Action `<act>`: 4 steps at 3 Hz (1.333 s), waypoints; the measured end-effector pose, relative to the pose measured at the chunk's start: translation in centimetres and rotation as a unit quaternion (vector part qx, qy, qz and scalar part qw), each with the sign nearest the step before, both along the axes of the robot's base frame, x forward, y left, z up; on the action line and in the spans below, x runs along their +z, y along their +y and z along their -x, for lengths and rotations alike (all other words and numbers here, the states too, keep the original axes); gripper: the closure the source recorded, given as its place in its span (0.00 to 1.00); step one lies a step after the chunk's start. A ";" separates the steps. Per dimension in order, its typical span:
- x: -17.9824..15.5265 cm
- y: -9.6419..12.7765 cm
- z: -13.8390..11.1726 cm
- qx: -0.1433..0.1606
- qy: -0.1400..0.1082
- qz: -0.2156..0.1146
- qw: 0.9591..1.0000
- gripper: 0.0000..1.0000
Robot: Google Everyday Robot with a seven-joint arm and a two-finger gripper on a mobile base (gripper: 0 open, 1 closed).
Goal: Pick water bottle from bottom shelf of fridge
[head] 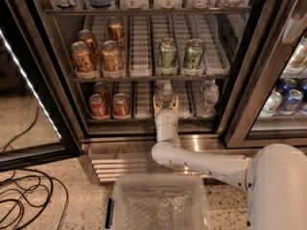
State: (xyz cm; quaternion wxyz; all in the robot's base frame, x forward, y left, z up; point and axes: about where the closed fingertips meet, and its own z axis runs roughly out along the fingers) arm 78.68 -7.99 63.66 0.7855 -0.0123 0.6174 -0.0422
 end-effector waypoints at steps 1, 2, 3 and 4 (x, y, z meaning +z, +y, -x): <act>-0.3 -0.5 -0.1 0.001 0.006 -0.011 1.000 0.71; -0.4 -0.9 0.9 0.015 0.014 -0.036 0.999 0.94; 0.6 -1.5 3.4 0.029 0.005 -0.058 0.998 1.00; 1.2 -1.7 4.3 0.036 0.000 -0.065 0.997 1.00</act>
Offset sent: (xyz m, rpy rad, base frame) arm -0.0227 -0.0147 -0.0098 0.1355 0.0542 0.0670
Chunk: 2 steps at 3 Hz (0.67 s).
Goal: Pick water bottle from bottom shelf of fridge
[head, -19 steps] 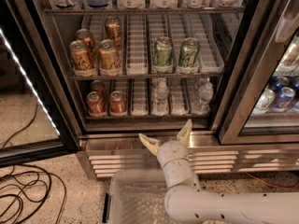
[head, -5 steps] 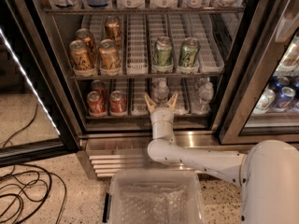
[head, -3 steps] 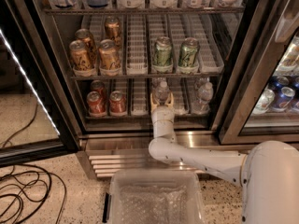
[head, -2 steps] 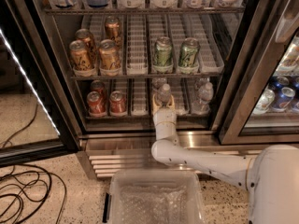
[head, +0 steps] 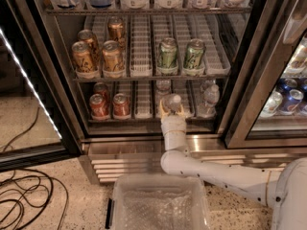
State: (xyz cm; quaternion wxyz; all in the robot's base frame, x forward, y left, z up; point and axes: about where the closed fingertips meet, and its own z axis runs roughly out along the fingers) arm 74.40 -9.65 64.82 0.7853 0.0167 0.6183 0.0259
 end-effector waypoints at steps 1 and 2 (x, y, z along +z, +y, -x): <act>2.7 -0.1 2.9 0.028 -0.017 0.001 0.999 1.00; 6.4 0.1 6.5 0.074 -0.038 0.021 0.996 1.00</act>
Offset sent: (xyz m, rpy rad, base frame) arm -0.1133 0.0022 0.1069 -0.0924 -0.1204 0.2600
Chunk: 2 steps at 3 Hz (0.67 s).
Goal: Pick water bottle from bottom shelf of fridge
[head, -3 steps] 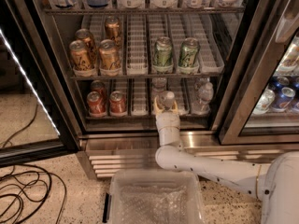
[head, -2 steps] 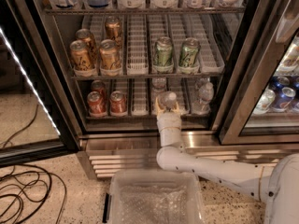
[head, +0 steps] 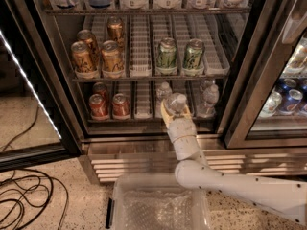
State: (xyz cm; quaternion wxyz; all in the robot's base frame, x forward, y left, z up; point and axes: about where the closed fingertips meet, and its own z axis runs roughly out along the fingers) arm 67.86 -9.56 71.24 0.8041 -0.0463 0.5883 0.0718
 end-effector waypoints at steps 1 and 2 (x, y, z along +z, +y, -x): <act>3.1 0.2 3.5 0.048 -0.013 0.019 0.999 1.00; 5.6 -0.6 6.2 0.103 -0.015 0.057 0.993 1.00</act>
Offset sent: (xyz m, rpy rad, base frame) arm -0.1094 -0.0002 0.0827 -0.0615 0.0186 0.4769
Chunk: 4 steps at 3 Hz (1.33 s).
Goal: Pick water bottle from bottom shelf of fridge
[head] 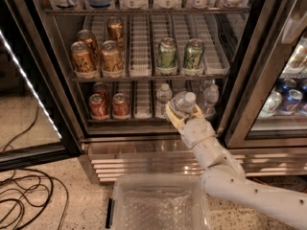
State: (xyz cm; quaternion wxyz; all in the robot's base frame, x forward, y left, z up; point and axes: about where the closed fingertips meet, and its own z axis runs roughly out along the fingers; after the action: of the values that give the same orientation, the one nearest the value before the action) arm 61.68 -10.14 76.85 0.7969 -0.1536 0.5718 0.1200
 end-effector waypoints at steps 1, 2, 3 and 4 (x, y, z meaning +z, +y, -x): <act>1.1 -3.7 0.3 0.020 0.023 0.073 0.997 1.00; 1.5 -7.0 0.3 0.029 0.048 0.153 0.987 1.00; 4.1 -5.5 1.5 0.083 0.021 0.198 0.976 1.00; 4.1 -6.0 2.5 0.106 0.016 0.201 0.974 1.00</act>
Offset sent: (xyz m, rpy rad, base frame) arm -0.1099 -0.0133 0.0465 -0.1351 0.2054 0.7781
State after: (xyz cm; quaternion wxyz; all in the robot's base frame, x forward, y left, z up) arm 59.20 -16.17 80.93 0.7236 -0.3682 0.5770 0.0892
